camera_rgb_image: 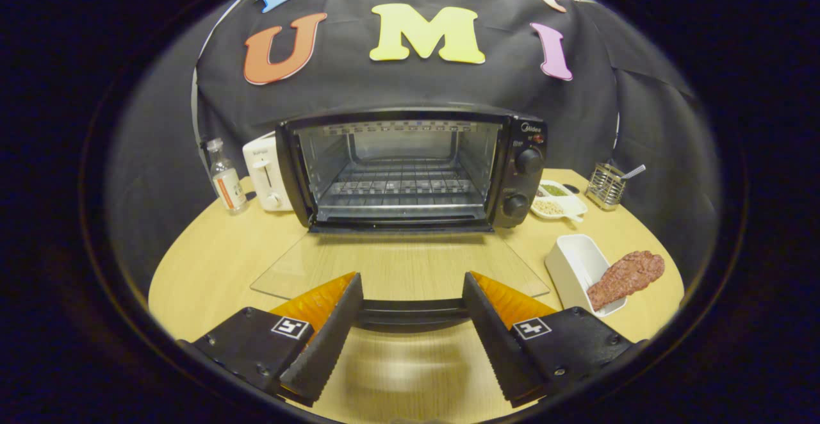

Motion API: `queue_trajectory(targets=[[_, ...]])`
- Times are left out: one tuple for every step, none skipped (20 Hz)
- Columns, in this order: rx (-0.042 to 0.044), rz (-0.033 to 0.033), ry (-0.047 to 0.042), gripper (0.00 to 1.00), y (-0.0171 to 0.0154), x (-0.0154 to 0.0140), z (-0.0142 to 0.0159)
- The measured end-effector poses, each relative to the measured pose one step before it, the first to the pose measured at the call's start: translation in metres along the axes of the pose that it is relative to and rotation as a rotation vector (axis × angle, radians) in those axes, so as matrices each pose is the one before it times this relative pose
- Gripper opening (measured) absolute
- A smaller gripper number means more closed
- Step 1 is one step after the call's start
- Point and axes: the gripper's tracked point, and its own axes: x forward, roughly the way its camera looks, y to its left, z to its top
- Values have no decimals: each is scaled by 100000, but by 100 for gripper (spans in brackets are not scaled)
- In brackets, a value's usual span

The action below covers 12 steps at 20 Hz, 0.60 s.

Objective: Open the toaster oven, put the food inside, and close the toaster oven door.

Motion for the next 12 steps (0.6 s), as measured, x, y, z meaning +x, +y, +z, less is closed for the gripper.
queue_trajectory(targets=[[-415, 46, 1175, 100, -32, 382, -390], [-614, -231, 1330, 100, -24, 334, -373], [-751, -209, 1719, 100, 26, 352, -628], [-39, -34, 444, 100, -14, 175, -273], [531, 251, -427, 100, 64, 110, -54], [540, 242, -582, 100, 48, -13, 40], [103, 267, 96, 100, 8, 80, -193], [-129, 75, 390, 100, -10, 44, -93], [-483, 204, -301, 100, 27, -15, 6], [-93, 162, -288, 100, 0, 91, 84], [-265, 271, 201, 100, -23, -16, -67], [-370, 286, 12, 100, 5, -15, 113]])
